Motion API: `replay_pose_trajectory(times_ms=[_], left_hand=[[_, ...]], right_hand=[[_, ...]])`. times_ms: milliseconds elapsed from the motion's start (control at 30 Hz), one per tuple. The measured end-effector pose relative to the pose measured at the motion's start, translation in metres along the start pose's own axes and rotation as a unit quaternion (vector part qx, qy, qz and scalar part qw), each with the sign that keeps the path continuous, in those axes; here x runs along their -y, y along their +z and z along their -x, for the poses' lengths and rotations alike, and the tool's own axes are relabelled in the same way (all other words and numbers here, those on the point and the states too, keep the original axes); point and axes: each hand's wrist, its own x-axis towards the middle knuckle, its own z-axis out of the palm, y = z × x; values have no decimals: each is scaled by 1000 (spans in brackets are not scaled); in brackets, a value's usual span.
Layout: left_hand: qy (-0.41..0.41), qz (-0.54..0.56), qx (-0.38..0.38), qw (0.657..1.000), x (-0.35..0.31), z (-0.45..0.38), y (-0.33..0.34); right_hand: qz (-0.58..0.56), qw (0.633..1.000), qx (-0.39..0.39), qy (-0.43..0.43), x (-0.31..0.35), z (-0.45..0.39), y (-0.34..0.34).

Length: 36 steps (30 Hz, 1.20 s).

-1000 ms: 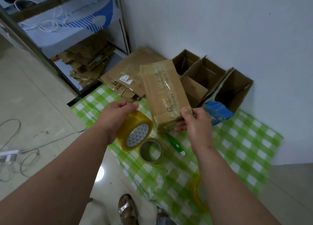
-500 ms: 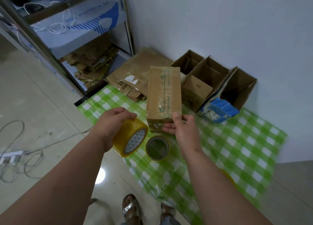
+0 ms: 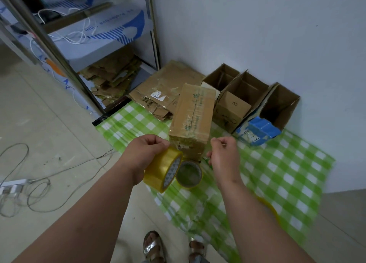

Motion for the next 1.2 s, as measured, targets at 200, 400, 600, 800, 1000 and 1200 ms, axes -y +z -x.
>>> replay_pose_trajectory(times_ms=[200, 400, 600, 800, 1000, 1200], left_hand=[[17, 47, -12, 999, -3, 7, 5], [37, 127, -75, 988, -16, 14, 10], [84, 85, -165, 979, -16, 20, 7], [60, 154, -166, 972, -22, 26, 15], [69, 253, -185, 947, -33, 27, 26], [30, 345, -253, 903, -44, 19, 20]], right_hand=[[15, 980, 165, -106, 11, 32, 4], [78, 916, 384, -89, 16, 56, 13], [80, 923, 352, -134, 19, 49, 3], [104, 923, 317, -194, 25, 46, -7], [116, 932, 301, -165, 29, 43, -30], [200, 921, 274, -191, 27, 20, -77]])
